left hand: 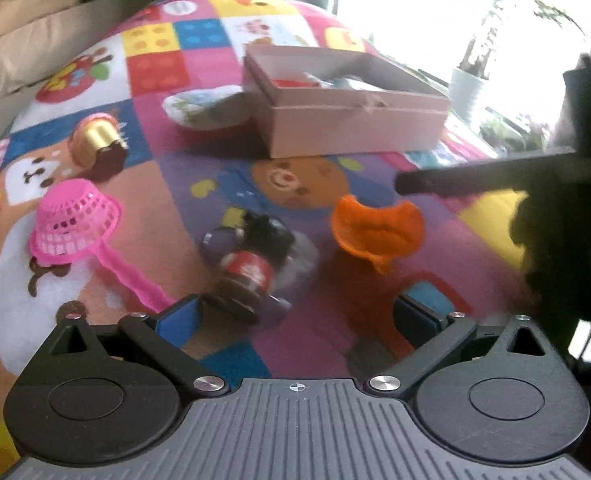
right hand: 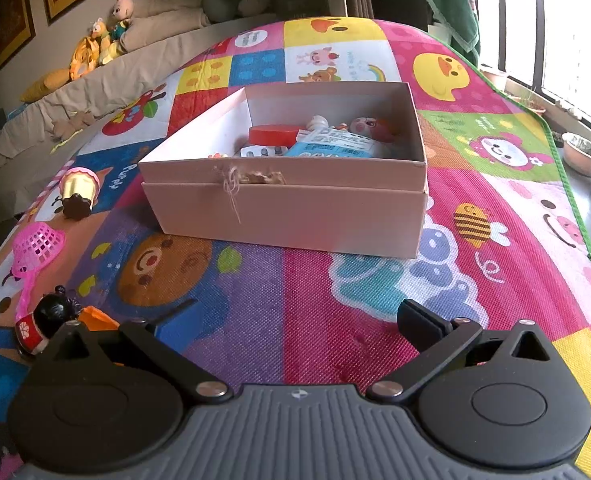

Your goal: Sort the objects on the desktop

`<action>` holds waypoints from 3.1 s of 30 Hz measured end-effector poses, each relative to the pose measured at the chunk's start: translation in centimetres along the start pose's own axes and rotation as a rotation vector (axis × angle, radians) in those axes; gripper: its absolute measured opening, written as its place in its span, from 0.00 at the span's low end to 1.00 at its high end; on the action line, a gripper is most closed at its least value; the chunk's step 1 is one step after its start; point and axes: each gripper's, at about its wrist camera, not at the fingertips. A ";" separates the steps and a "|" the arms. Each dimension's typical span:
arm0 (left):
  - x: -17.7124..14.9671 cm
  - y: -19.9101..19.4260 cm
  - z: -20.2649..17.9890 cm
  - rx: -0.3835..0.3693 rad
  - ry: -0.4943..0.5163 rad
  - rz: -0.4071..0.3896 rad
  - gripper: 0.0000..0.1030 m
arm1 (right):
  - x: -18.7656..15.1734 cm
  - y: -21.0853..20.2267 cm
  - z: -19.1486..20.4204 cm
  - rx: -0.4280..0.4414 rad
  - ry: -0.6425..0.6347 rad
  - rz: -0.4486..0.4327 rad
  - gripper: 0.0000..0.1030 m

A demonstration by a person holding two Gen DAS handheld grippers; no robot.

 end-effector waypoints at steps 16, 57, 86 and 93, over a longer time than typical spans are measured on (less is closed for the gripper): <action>0.8 0.8 1.8 0.132 0.027 0.021 1.00 | -0.1 0.1 0.3 -0.011 -0.004 0.001 1.00; 3.6 2.4 1.6 0.070 -0.020 -0.075 1.00 | 0.1 0.0 -0.2 0.017 0.024 0.002 1.00; 3.8 2.5 1.0 0.119 -0.026 -0.096 1.00 | -1.1 -2.1 3.6 0.051 -0.252 -0.003 0.43; 5.3 4.7 1.1 0.188 -0.047 -0.058 1.00 | -1.6 -2.6 2.6 0.043 -0.257 -0.025 0.46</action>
Point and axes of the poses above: each gripper's, at about its wrist camera, not at the fingertips, and y roughly the way its jaws point, z to its left, x to its top, and after that the axes turned 11 degrees about -x, right-handed
